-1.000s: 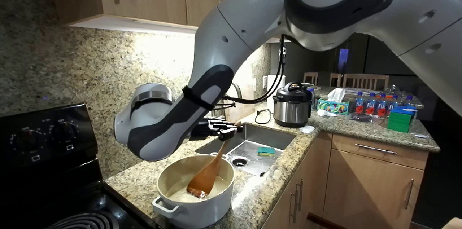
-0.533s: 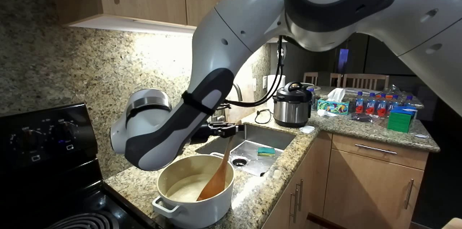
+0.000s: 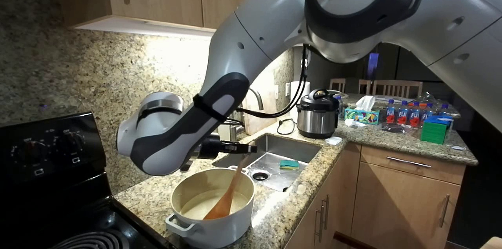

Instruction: Use the wooden spoon to stir the water in the pot.

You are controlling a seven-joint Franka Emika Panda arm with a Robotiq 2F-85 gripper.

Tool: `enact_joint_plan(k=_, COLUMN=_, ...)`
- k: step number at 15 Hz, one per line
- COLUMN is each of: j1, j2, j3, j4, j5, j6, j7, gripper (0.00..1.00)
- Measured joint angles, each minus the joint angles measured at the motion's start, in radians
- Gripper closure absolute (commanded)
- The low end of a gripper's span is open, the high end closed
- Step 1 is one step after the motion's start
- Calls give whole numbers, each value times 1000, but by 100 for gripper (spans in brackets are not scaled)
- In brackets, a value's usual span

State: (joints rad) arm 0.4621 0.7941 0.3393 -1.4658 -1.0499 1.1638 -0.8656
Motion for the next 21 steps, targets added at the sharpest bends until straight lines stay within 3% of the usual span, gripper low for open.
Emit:
enact_joint_plan(k=9, j1=-41, j2=17, j3=-34, j4=117, j5=164, j6=68, j7=193, gripper=91)
enact_joint_plan(k=16, j1=-31, j2=14, j3=-58, j4=113, j5=172, j6=44, j7=309, gripper=91)
enact_joint_plan(k=21, j1=7, j2=13, j3=-73, j4=100, j5=126, j6=-64, j7=348, gripper=91)
